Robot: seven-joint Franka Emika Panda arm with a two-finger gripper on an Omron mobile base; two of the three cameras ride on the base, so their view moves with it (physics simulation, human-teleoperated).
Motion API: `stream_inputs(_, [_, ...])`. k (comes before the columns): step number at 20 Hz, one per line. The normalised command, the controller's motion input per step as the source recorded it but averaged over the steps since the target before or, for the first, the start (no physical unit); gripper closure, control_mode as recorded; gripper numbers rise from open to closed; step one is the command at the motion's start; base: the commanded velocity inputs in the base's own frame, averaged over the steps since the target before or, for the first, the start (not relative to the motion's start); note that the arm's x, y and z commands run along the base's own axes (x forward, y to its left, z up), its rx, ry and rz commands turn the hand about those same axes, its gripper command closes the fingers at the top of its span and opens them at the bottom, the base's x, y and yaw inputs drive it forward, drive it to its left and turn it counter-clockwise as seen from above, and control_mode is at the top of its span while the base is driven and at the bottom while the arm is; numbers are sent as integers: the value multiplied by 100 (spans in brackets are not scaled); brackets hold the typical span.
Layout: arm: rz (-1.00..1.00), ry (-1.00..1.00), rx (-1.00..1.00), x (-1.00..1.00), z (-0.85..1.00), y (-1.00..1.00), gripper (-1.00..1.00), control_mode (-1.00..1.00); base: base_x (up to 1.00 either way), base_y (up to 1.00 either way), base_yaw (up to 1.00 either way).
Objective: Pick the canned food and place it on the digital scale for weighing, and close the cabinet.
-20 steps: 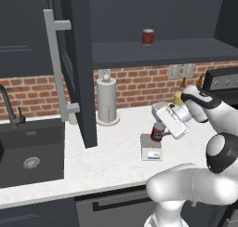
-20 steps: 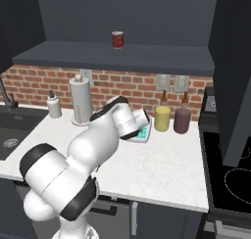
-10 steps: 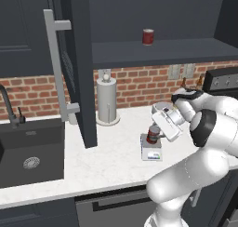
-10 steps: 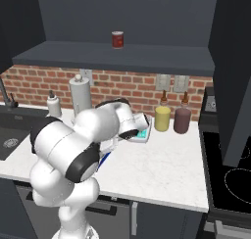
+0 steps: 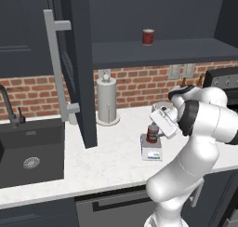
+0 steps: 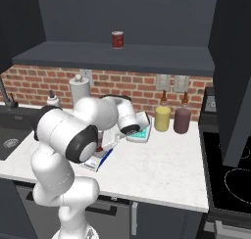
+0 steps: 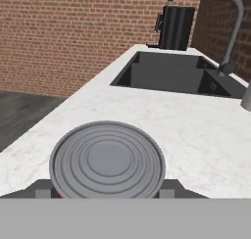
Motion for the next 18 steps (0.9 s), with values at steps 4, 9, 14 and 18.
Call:
stream_inputs(4, [0, 0, 0, 0, -10, 0, -100, -100, 0, 0, 0])
stream_inputs(9, [0, 0, 0, 0, 0, 0, -100, -100, 0, 0, 0])
stream_inputs(14, [0, -11, 0, -18, 4, 0, -100, -100, 0, 0, 0])
stream_inputs(18, [0, -8, 2, -1, 19, -21, -100, -100, 0, 0, 0])
